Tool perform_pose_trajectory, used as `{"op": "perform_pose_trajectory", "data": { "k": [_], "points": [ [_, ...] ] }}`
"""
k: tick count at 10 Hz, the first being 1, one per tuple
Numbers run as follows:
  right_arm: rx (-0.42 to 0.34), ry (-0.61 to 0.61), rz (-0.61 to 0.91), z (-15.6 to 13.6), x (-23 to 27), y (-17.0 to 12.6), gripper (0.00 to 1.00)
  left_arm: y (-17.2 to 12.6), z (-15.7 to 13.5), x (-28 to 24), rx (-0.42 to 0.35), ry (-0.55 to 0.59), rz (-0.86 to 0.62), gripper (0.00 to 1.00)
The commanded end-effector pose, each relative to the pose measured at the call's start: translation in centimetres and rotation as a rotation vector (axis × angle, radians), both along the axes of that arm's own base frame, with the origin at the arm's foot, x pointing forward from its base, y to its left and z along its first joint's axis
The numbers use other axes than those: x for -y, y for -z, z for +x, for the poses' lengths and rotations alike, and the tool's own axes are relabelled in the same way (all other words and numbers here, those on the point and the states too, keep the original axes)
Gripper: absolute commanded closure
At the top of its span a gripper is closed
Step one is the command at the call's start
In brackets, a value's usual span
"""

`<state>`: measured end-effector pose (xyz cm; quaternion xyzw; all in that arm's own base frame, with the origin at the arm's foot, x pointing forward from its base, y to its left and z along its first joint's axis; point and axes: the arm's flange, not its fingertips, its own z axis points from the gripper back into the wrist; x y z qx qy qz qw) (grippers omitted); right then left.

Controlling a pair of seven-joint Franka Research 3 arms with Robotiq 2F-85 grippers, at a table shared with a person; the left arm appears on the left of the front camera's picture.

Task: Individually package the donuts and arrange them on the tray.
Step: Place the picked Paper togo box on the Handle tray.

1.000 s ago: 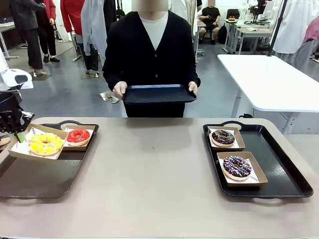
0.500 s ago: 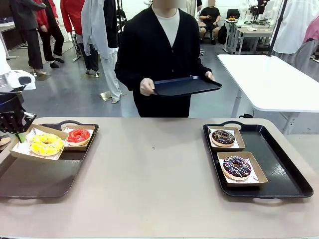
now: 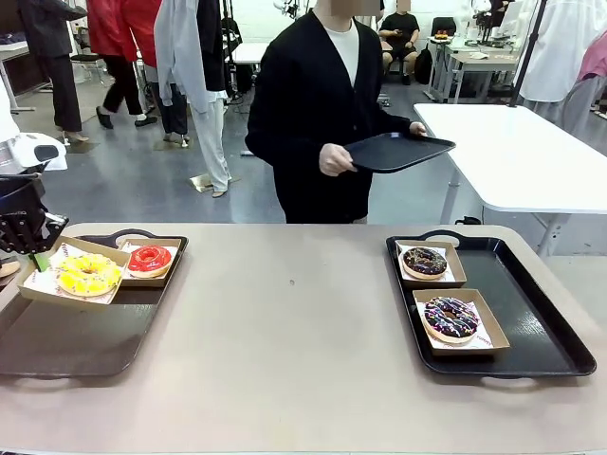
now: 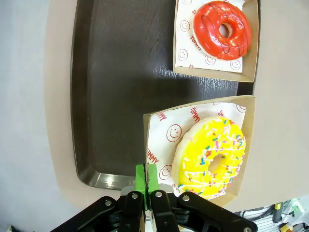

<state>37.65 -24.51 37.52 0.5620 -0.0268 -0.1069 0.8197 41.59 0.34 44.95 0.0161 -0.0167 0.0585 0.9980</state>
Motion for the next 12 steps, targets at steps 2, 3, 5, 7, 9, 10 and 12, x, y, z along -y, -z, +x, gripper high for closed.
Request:
{"op": "perform_pose_trajectory", "data": {
  "k": [2, 3, 5, 7, 9, 10, 12],
  "points": [
    [-0.002, 0.004, 0.003, -0.2, -0.2, -0.2, 0.00, 1.3, -1.1, -1.3, 0.025, 0.039, -0.054, 0.99],
    [-0.002, 0.004, 0.003, -0.2, -0.2, -0.2, 0.00, 2.3, -1.8, -1.5, 0.026, 0.052, -0.064, 0.99],
    [-0.002, 0.004, 0.003, -0.2, -0.2, -0.2, 0.00, 4.7, -2.7, -1.6, 0.025, 0.057, -0.080, 0.99],
    [-0.002, 0.004, 0.003, -0.2, -0.2, -0.2, 0.00, 6.4, -2.7, -2.2, 0.029, 0.038, -0.086, 0.99],
    [-0.002, 0.004, 0.003, -0.2, -0.2, -0.2, 0.00, 7.1, -2.5, -2.6, 0.013, 0.033, -0.090, 0.99],
    [-0.002, 0.004, 0.003, -0.2, -0.2, -0.2, 0.00, 7.5, -2.2, -2.7, 0.004, 0.027, -0.087, 0.99],
    [-0.002, 0.004, 0.003, -0.2, -0.2, -0.2, 0.00, 8.2, -2.0, -2.7, -0.033, 0.042, -0.080, 0.99]
  ]
}}
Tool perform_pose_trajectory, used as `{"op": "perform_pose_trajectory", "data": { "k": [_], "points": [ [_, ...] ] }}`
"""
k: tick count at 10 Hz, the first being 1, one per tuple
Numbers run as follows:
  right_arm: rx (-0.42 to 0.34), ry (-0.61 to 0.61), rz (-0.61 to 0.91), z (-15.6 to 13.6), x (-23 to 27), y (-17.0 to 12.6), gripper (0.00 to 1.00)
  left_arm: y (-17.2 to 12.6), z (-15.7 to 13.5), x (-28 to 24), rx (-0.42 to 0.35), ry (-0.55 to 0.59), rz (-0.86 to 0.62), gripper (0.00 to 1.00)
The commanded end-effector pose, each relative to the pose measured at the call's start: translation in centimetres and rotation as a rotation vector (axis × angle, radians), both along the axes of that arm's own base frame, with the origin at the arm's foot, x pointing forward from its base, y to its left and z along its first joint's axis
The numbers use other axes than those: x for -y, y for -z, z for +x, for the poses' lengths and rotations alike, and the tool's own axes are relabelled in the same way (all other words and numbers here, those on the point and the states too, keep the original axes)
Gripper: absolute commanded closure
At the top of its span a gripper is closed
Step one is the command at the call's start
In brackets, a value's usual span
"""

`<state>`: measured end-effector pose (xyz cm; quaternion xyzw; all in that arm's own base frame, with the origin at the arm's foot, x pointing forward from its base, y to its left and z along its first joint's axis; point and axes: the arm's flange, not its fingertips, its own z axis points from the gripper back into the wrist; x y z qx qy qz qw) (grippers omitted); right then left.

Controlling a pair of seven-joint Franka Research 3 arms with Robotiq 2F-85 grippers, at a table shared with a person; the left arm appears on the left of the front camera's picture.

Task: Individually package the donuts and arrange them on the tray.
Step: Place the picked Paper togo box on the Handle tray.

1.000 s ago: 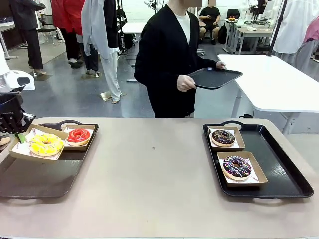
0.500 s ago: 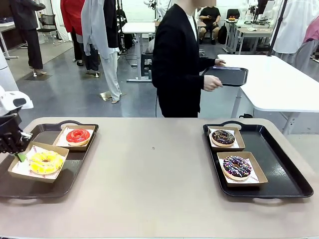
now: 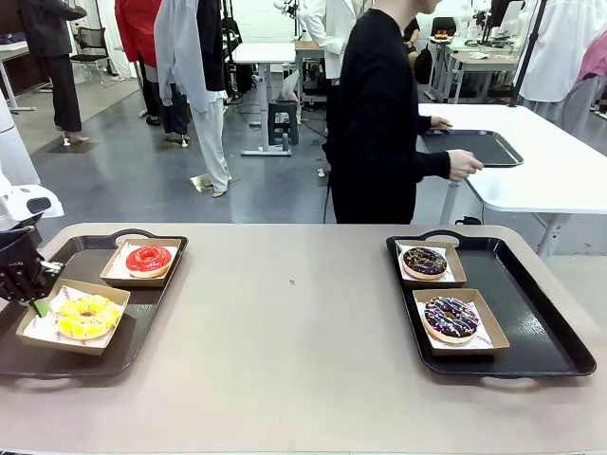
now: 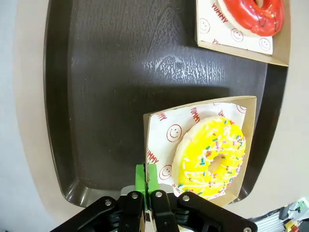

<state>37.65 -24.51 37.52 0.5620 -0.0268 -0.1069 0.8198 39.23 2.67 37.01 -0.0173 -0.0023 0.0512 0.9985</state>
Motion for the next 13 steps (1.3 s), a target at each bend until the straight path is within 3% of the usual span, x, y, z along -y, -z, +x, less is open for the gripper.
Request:
{"op": "perform_pose_trajectory", "data": {
  "k": [1, 4, 5, 6, 7, 8, 9, 10, 11, 12, 13],
  "points": [
    [-0.002, 0.004, 0.003, -0.2, -0.2, -0.2, 0.00, 0.6, 0.4, -0.2, -0.013, 0.029, 0.000, 0.99],
    [-0.002, 0.004, 0.003, -0.2, -0.2, -0.2, 0.00, 1.0, 0.9, -0.2, -0.011, 0.026, -0.001, 0.99],
    [-0.002, 0.004, 0.003, -0.2, -0.2, -0.2, 0.00, 1.0, 0.9, -0.1, -0.007, 0.024, -0.006, 0.61],
    [-0.002, 0.004, 0.003, -0.2, -0.2, -0.2, 0.00, 0.9, 0.9, -0.1, -0.003, 0.023, -0.010, 0.40],
    [-0.002, 0.004, 0.003, -0.2, -0.2, -0.2, 0.00, 0.8, 1.0, -0.1, 0.000, 0.023, -0.012, 0.03],
    [-0.002, 0.004, 0.003, -0.2, -0.2, -0.2, 0.00, 0.8, 1.0, 0.0, 0.000, 0.024, -0.011, 0.00],
    [-0.002, 0.004, 0.003, -0.2, -0.2, -0.2, 0.00, 0.6, 1.1, 0.1, 0.001, 0.026, -0.012, 0.28],
    [-0.002, 0.004, 0.003, -0.2, -0.2, -0.2, 0.00, 0.0, 0.8, 0.2, 0.004, 0.030, -0.018, 0.00],
    [-0.002, 0.004, 0.003, -0.2, -0.2, -0.2, 0.00, -0.8, 0.4, 0.2, 0.011, 0.030, -0.018, 0.09],
    [-0.002, 0.004, 0.003, -0.2, -0.2, -0.2, 0.00, -1.6, -0.1, 0.2, 0.018, 0.039, -0.020, 0.00],
    [-0.002, 0.004, 0.003, -0.2, -0.2, -0.2, 0.00, -2.6, -0.7, 0.3, 0.022, 0.045, -0.029, 0.00]
  ]
}}
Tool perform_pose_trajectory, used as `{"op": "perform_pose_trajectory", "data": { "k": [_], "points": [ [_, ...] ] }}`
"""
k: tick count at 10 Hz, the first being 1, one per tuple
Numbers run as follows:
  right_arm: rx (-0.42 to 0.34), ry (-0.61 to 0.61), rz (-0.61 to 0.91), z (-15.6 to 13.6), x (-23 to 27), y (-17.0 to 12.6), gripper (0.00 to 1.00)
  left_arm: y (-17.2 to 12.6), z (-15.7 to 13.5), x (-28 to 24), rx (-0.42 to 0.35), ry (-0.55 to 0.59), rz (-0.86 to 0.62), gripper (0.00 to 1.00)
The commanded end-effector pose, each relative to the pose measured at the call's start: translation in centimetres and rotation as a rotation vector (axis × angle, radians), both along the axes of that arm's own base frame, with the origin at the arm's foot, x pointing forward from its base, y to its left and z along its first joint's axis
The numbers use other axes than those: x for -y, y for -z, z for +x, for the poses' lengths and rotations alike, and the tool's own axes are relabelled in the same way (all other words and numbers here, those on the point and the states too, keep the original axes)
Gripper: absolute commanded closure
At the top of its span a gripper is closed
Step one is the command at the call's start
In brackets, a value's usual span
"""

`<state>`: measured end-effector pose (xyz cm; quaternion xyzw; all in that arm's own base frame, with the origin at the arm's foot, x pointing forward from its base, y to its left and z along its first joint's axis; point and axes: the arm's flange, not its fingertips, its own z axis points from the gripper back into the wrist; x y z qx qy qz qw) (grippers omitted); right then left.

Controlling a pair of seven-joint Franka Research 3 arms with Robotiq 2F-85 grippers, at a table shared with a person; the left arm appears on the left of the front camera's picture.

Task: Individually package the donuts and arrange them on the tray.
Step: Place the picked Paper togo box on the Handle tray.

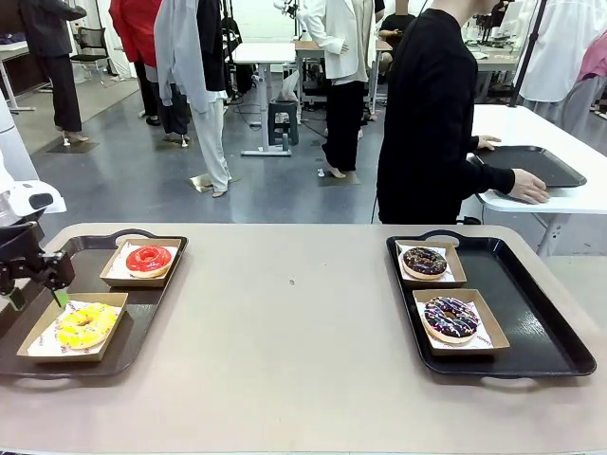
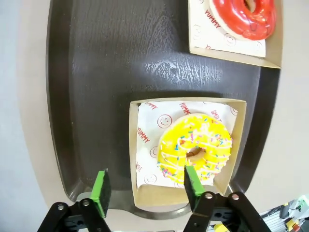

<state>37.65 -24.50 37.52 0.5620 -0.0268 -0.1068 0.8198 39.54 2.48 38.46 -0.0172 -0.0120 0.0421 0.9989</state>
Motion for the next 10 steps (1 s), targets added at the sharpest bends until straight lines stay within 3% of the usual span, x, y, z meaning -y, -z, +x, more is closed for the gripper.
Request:
{"op": "perform_pose_trajectory", "data": {
  "k": [1, 2, 3, 4, 6, 7, 8, 10],
  "points": [
    [-0.002, 0.005, 0.003, -0.2, -0.2, -0.2, 0.00, -2.1, -1.6, 0.3, 0.005, 0.040, -0.051, 0.00],
    [-0.002, 0.005, 0.003, -0.2, -0.2, -0.2, 0.00, -3.2, -2.3, 0.3, 0.000, 0.043, -0.069, 0.11],
    [-0.002, 0.005, 0.003, -0.2, -0.2, -0.2, 0.00, -4.4, -3.0, 0.2, 0.003, 0.050, -0.085, 0.02],
    [-0.002, 0.005, 0.003, -0.2, -0.2, -0.2, 0.00, -5.5, -3.8, 0.1, 0.015, 0.066, -0.102, 0.00],
    [-0.002, 0.005, 0.003, -0.2, -0.2, -0.2, 0.00, -7.0, -3.8, -0.2, 0.051, 0.062, -0.123, 0.00],
    [-0.002, 0.005, 0.003, -0.2, -0.2, -0.2, 0.00, -7.4, -1.8, -0.5, 0.047, 0.019, -0.143, 0.00],
    [-0.002, 0.005, 0.003, -0.2, -0.2, -0.2, 0.00, -6.7, -3.9, 0.2, 0.039, 0.042, -0.084, 0.00],
    [-0.002, 0.005, 0.003, -0.2, -0.2, -0.2, 0.00, -6.7, -3.9, 0.2, 0.039, 0.042, -0.084, 0.00]
  ]
}}
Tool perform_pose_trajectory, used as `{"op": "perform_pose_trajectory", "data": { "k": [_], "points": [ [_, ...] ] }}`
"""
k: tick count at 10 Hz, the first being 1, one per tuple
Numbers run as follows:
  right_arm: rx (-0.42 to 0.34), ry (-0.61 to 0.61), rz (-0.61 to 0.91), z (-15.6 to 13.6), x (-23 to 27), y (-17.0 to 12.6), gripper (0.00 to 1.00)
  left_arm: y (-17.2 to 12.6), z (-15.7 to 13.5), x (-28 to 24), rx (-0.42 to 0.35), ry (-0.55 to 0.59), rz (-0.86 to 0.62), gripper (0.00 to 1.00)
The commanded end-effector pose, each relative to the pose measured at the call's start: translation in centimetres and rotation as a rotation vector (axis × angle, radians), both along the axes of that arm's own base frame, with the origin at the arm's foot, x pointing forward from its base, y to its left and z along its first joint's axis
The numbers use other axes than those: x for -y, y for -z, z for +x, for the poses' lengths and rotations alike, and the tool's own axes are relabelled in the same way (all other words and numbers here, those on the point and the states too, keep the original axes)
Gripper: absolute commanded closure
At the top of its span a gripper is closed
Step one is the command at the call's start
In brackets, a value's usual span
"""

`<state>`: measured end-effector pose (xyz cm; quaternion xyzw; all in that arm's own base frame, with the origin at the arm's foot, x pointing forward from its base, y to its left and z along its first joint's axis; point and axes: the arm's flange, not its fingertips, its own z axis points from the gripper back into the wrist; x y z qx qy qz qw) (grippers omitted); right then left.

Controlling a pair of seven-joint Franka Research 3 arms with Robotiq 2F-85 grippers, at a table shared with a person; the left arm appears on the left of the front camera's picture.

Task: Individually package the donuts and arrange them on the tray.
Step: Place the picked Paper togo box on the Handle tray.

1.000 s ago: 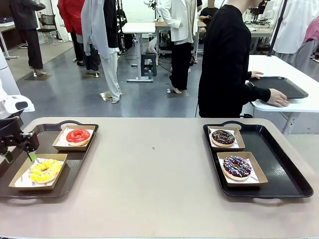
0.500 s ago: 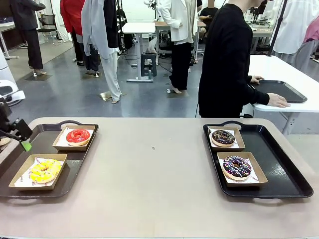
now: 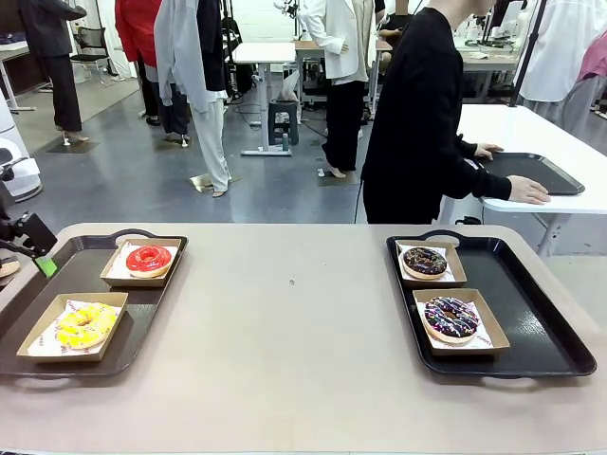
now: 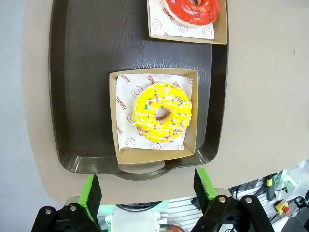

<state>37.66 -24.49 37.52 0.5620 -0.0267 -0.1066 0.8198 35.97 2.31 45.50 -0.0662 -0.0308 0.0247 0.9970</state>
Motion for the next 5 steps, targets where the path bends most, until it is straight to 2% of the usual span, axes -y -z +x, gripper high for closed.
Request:
{"op": "perform_pose_trajectory", "data": {
  "k": [1, 5],
  "points": [
    [-0.002, 0.005, 0.003, -0.22, -0.15, -0.24, 0.00, 0.30, -0.33, 0.04, -0.003, 0.007, 0.012, 0.00],
    [-0.002, 0.005, 0.003, -0.22, -0.15, -0.24, 0.00, 0.30, -0.33, 0.04, -0.003, 0.007, 0.012, 0.00]
  ]
}}
